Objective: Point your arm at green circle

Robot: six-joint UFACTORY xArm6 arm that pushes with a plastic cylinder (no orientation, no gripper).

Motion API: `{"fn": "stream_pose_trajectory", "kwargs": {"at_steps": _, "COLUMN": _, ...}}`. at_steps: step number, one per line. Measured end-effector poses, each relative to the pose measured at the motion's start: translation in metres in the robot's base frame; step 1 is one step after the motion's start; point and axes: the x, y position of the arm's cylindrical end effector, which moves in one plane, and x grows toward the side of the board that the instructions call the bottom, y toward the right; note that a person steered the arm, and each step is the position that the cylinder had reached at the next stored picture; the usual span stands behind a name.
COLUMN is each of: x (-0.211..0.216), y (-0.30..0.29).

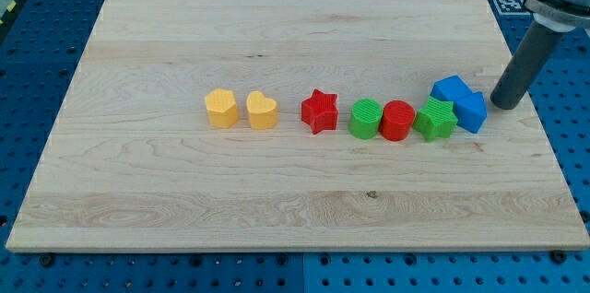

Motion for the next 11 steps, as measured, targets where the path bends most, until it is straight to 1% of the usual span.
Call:
{"fn": "stream_pose_trajectory", "kwargs": {"at_steps": 3, "x": 0.011, "y": -0.009}}
{"fn": "stream_pose_trajectory", "kwargs": {"at_steps": 4, "x": 0.007, "y": -0.009}}
{"fn": "stream_pose_trajectory", "kwargs": {"at_steps": 5, "x": -0.029, "y": 0.007}}
{"fn": "stream_pose_trajectory", "kwargs": {"at_steps": 6, "x": -0.073, "y": -0.006}}
{"fn": "stream_pose_trajectory", "kwargs": {"at_steps": 7, "x": -0.083, "y": -0.082}}
{"fn": "stream_pose_trajectory", "kwargs": {"at_steps": 8, "x": -0.078, "y": -0.15}}
{"fn": "stream_pose_trajectory", "kwargs": {"at_steps": 9, "x": -0.043, "y": -0.161}}
{"fn": "stream_pose_trajectory", "kwargs": {"at_steps": 10, "x": -0.027, "y": -0.159}}
{"fn": "stream_pose_trajectory", "kwargs": {"at_steps": 11, "x": -0.027, "y": -0.144}}
